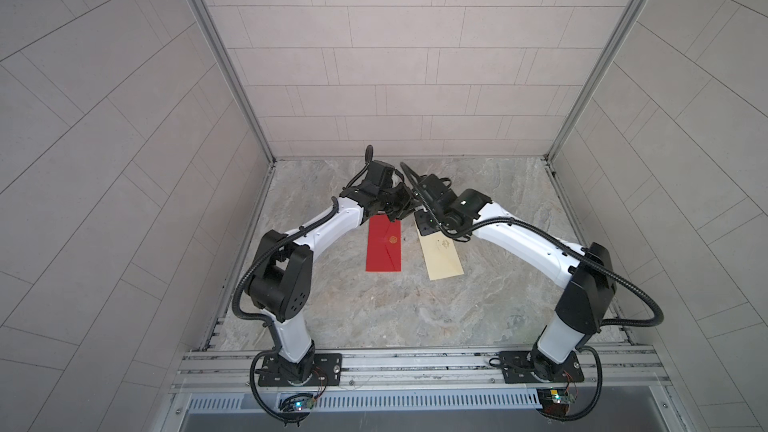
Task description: Place the letter into the envelope and seal it
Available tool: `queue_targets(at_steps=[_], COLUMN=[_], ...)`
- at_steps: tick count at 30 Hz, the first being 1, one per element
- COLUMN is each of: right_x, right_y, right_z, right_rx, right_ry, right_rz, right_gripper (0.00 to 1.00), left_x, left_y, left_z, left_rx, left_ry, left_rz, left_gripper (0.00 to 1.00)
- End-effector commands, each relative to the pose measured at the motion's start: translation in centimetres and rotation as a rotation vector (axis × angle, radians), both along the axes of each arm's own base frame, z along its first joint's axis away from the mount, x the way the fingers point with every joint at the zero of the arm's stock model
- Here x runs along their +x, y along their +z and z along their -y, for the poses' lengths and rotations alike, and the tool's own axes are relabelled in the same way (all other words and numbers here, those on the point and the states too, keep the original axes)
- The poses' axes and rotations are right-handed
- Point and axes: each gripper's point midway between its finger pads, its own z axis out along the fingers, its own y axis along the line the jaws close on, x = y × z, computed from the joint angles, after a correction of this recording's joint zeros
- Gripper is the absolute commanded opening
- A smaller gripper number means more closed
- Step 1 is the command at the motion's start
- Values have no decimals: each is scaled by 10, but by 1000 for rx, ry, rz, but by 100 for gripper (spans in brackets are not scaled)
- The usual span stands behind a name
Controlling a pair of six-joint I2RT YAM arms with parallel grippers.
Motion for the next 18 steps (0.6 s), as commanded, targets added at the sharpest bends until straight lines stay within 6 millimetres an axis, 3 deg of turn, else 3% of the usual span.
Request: queue_targets(at_steps=[1,5,6,8,12,18], right_x=[3,6,6,5,-1,19], right_y=[-10,2,7,23,53,90], right_z=[39,37,37,35,30,59], right_rx=[-372,-330,-294,-166,293,1027], right_ry=[-71,-78,-78,-70,-18,-78], right_rz=[85,137,144,159,108,60], right_gripper=[4,10,15,36,53,54], left_x=[-7,-6,-5,-5,-3,4], left_y=[37,35,36,36,43,74], left_z=[18,14,13,11,9,14], left_rx=[-114,-113,-113,-110,-135,-306], left_ry=[-48,-40,-38,-36,-32,8], left_rz=[12,7,11,15,57,173], left_gripper=[0,0,0,0,0,0])
